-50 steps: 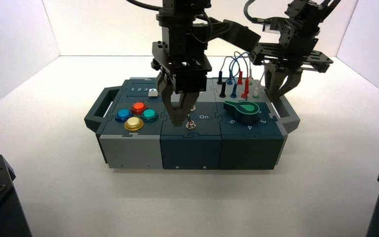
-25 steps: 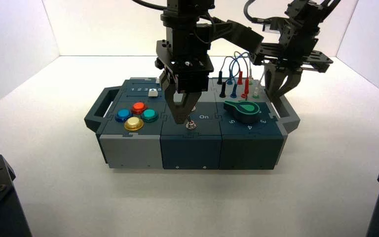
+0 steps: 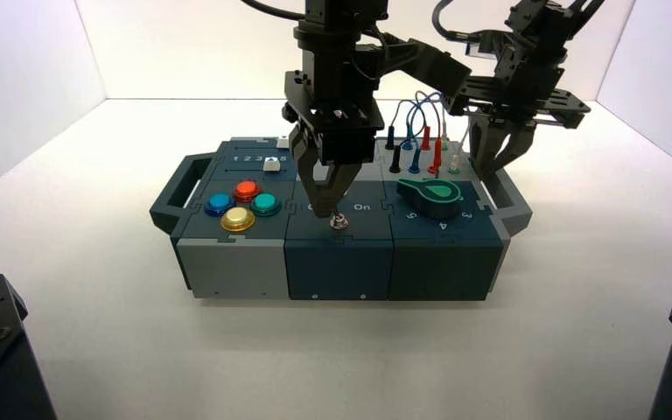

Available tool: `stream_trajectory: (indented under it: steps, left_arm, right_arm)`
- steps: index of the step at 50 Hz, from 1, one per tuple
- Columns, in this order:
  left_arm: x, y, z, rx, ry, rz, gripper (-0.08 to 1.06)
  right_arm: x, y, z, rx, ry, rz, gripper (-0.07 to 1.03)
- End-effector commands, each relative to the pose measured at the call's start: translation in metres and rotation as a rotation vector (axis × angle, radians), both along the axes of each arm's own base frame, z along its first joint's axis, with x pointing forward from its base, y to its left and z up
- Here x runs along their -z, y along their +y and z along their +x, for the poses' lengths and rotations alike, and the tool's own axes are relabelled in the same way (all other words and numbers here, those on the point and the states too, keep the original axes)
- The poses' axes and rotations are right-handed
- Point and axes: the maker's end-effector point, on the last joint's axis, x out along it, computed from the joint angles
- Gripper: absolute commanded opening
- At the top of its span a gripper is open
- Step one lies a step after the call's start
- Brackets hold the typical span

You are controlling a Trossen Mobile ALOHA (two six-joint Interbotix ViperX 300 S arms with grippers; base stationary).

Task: Flip the bottom switch on with the left gripper.

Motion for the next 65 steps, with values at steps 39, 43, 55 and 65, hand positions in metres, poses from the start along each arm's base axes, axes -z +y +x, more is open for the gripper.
stream_trajectory:
  steps: [39, 43, 55, 65]
  left_arm:
    - [-0.021, -0.02, 0.017, 0.004, -0.049, -0.075, -0.03]
    - [-0.028, -0.014, 0.025, -0.021, -0.075, -0.102, -0.03]
    - [-0.05, 0.012, 0.051, -0.126, -0.159, -0.189, -0.03]
    - [-0.055, 0.024, 0.053, -0.15, -0.187, -0.213, -0.03]
  right_arm:
    - [0.02, 0.001, -0.006, -0.051, 0.036, -0.024, -0.02]
    - [0.02, 0.001, -0.005, -0.049, 0.031, -0.022, -0.02]
    - [0.019, 0.001, -0.003, -0.051, 0.014, -0.022, -0.02]
    - [0.016, 0.001, -0.001, -0.053, -0.008, -0.019, -0.02]
